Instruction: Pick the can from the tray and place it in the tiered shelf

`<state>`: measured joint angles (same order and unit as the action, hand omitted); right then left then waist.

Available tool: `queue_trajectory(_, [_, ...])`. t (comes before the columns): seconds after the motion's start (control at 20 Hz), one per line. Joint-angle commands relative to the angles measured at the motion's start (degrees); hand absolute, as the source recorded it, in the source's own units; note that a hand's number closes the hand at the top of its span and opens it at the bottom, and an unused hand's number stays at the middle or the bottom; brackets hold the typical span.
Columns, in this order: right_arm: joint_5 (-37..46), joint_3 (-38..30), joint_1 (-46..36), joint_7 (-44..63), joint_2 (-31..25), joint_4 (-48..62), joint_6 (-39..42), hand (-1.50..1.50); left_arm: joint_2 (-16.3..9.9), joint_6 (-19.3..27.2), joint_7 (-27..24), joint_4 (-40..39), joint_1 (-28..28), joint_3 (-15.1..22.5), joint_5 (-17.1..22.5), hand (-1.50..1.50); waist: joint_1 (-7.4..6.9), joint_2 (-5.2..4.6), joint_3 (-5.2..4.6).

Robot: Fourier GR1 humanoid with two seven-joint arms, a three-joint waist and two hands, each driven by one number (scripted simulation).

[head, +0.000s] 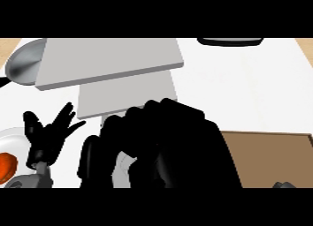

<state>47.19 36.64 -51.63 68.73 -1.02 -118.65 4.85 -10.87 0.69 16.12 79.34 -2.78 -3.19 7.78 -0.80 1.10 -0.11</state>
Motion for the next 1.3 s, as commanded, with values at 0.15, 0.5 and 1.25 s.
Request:
queue_trajectory(0.15, [-9.00, -12.43, -17.55, 11.66, 0.98, 11.53, 4.49, 1.50, -0.97, -2.20, 0.46, -2.09, 0.72, -0.17, 0.65, 0.00, -0.53, -0.50, -0.22])
queue_trajectory(0.5, [-17.64, -19.51, -29.07, 6.64, 0.99, 27.18, 8.57, 1.50, -0.82, -0.80, 1.65, -2.21, -1.15, -0.98, 0.49, 0.00, -0.07, -0.83, -0.07])
queue_trajectory(1.25, [-13.37, -18.69, -32.06, -8.56, 1.01, 48.82, -1.98, 1.50, 1.47, 0.24, 1.30, -3.71, -1.81, -0.06, -1.13, 0.00, -0.04, -1.17, 0.04])
